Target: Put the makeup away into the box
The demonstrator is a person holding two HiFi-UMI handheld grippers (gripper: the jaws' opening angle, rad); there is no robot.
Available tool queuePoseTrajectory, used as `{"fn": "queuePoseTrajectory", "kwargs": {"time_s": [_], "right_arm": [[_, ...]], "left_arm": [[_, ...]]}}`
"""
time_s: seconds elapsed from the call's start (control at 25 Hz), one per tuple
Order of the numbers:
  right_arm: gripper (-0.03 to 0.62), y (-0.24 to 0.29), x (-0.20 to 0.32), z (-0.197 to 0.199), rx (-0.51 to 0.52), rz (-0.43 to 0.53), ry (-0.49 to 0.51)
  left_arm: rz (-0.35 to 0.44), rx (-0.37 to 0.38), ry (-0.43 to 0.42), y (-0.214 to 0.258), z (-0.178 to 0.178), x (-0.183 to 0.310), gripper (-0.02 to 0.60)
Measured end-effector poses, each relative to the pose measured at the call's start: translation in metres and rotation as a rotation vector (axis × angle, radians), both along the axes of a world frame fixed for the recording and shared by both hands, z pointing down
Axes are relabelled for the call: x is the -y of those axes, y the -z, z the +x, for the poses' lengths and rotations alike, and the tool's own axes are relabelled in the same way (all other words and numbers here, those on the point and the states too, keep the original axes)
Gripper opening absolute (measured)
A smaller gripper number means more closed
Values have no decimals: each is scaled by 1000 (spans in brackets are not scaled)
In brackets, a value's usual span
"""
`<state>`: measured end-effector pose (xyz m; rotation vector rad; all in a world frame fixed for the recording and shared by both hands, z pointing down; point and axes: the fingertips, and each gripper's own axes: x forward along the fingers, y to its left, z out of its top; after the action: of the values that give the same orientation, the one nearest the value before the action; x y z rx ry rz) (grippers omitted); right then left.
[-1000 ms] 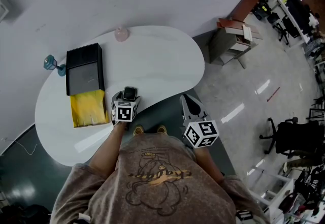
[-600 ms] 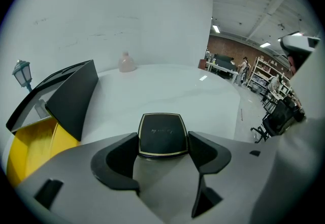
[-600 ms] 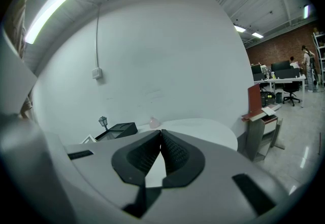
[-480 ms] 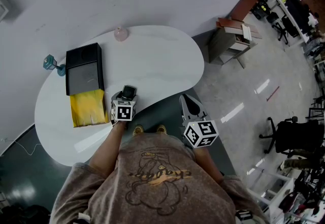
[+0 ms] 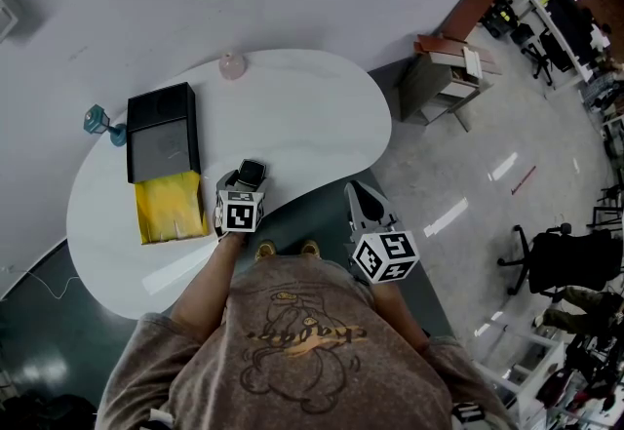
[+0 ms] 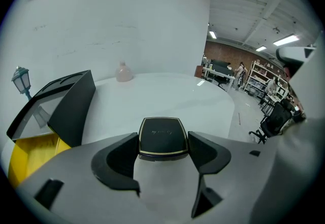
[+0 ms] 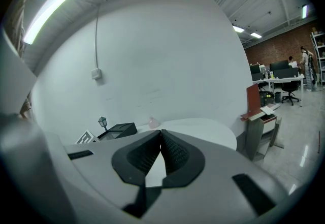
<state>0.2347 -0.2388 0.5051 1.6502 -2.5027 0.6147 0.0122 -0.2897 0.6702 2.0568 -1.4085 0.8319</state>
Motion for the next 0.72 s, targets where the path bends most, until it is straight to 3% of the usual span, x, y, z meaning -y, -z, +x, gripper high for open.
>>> {"fn": "queuePoseTrajectory", "kwargs": {"time_s": [0.72], "right_arm": [[3, 2, 7, -28, 13, 2, 74]], "left_arm": [[217, -102, 37, 101, -11, 19, 325]]}}
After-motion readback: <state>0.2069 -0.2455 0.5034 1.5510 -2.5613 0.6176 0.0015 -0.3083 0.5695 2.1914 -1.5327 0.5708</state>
